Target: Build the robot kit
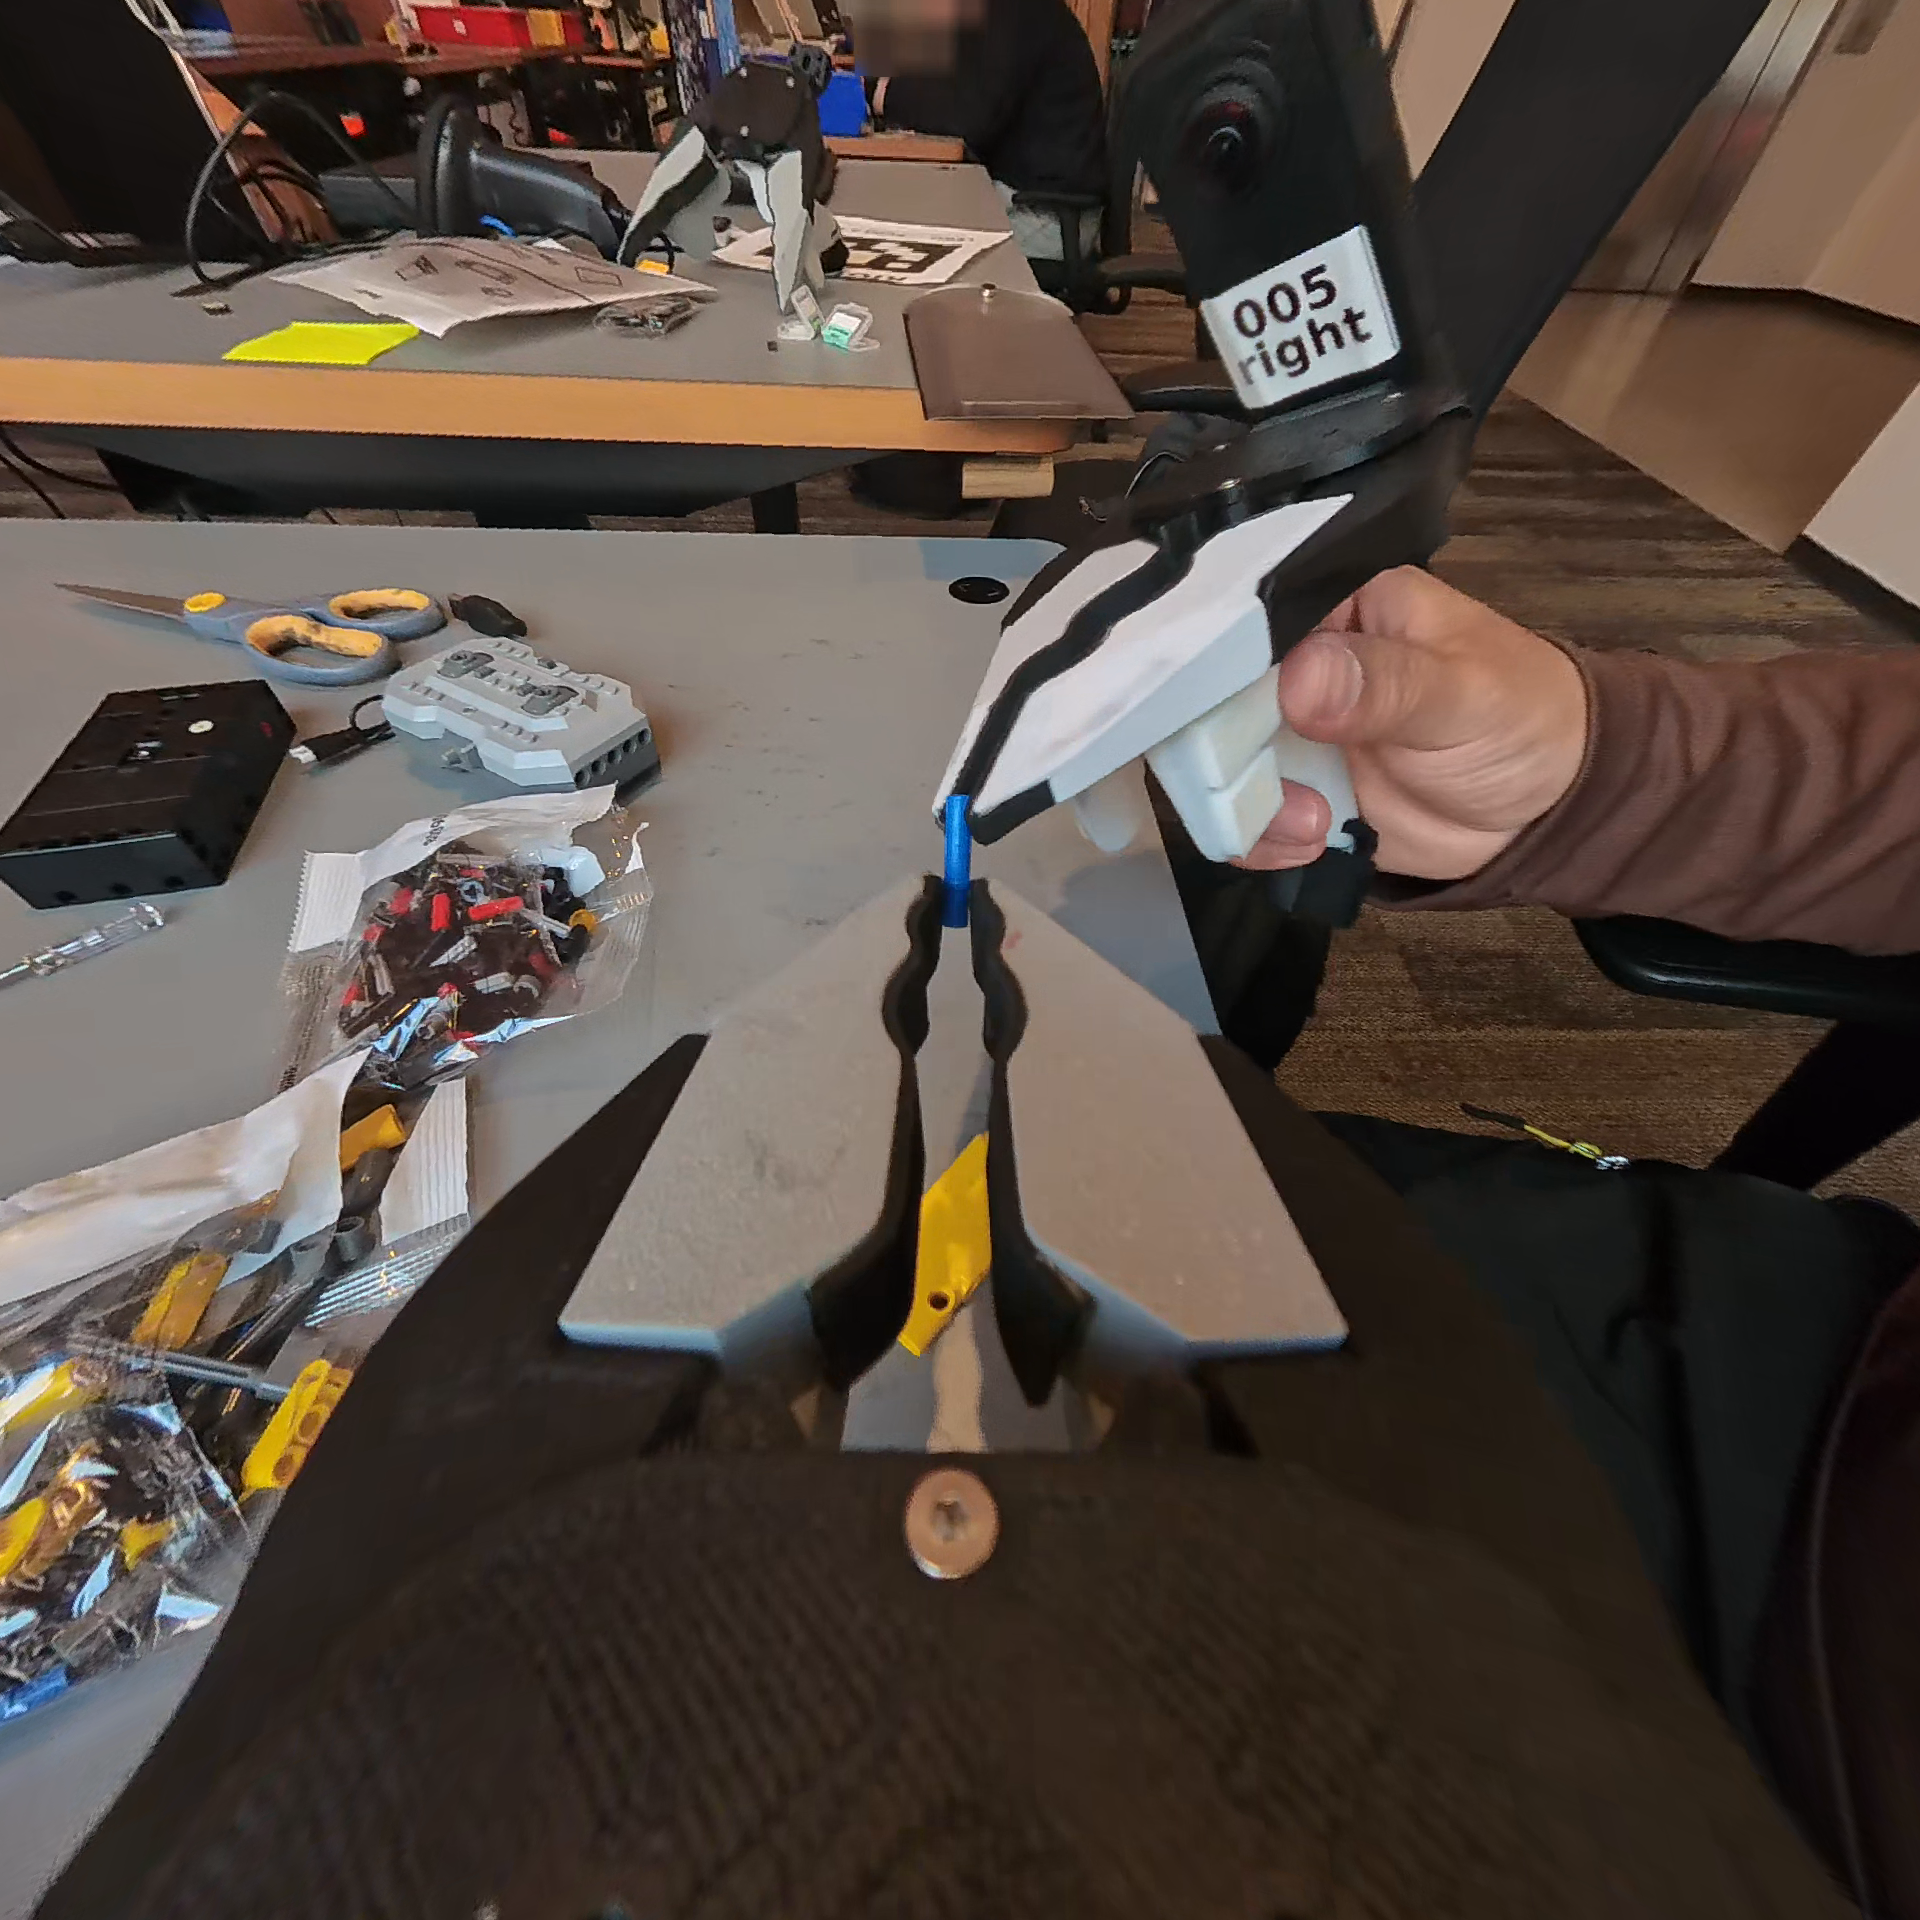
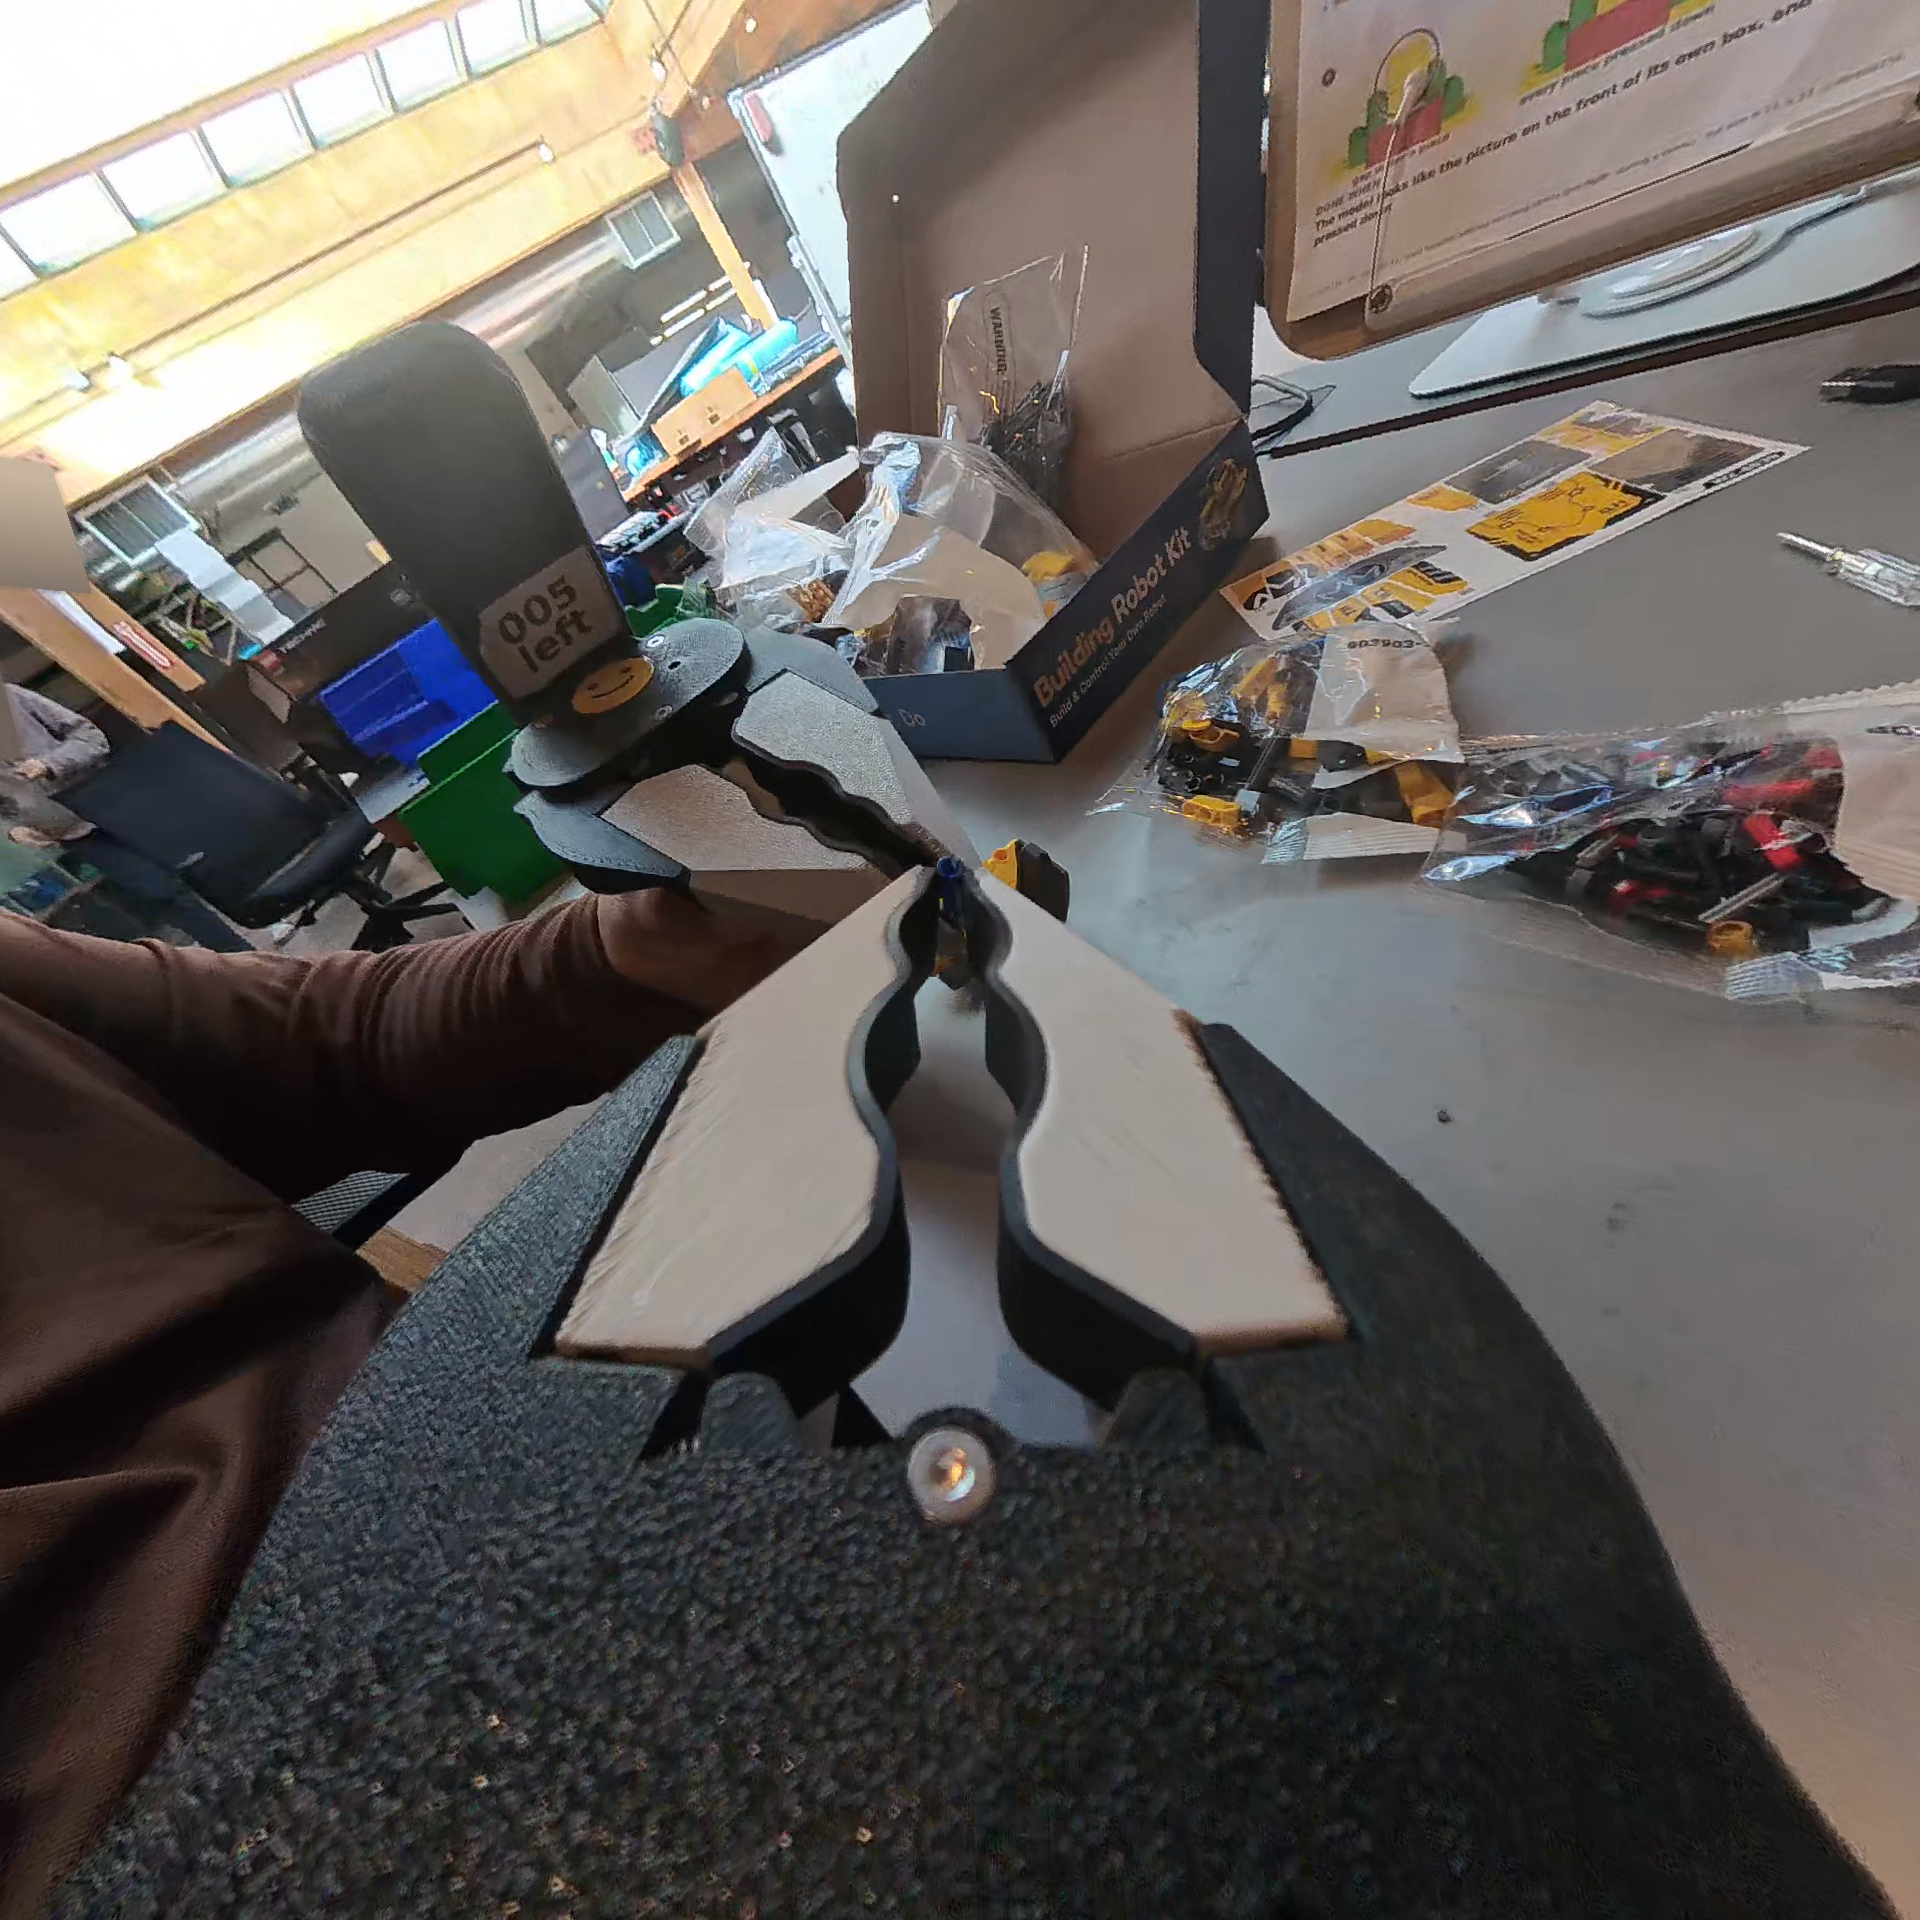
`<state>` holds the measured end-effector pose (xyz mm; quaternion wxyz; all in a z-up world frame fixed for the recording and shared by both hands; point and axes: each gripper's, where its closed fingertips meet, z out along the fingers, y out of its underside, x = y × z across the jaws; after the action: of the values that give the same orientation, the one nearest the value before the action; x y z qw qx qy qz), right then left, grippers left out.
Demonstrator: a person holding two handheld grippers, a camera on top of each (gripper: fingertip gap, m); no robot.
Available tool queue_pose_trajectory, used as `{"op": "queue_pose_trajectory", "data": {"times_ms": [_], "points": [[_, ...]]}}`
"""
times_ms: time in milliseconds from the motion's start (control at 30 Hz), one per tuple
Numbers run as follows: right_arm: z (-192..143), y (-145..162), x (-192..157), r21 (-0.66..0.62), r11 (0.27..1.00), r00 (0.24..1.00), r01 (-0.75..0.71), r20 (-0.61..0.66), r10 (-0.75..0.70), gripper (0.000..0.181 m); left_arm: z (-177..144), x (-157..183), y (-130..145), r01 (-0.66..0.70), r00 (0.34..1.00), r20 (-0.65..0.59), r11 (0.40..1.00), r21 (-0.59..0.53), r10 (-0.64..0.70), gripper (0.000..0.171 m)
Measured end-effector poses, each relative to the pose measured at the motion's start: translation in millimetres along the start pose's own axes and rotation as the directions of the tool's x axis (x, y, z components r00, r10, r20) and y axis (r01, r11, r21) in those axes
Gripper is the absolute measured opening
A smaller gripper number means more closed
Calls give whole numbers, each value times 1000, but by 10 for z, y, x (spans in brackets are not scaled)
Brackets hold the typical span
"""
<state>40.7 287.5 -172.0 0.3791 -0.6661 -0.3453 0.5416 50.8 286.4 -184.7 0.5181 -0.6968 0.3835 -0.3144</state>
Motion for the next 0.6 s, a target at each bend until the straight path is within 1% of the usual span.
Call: {"op": "queue_pose_trajectory", "data": {"times_ms": [167,400,500,600], "points": [[34,13,23,-14,1000,1000,2,-10,-2,4,9,-10,36,35,999,-19,999,-19,-35,2],[104,99,51,-76,997,1000,-12,-1,12,5,47,9,139,112,991,-66,991,-72,-117,3],[128,149,67,-109,994,1000,-1,-12,0,5,69,11,190,109,991,-62,989,-95,-116,3],[110,136,78,-110,994,1000,12,-27,-15,4,74,27,168,133,987,-80,988,-81,-139,4]]}}
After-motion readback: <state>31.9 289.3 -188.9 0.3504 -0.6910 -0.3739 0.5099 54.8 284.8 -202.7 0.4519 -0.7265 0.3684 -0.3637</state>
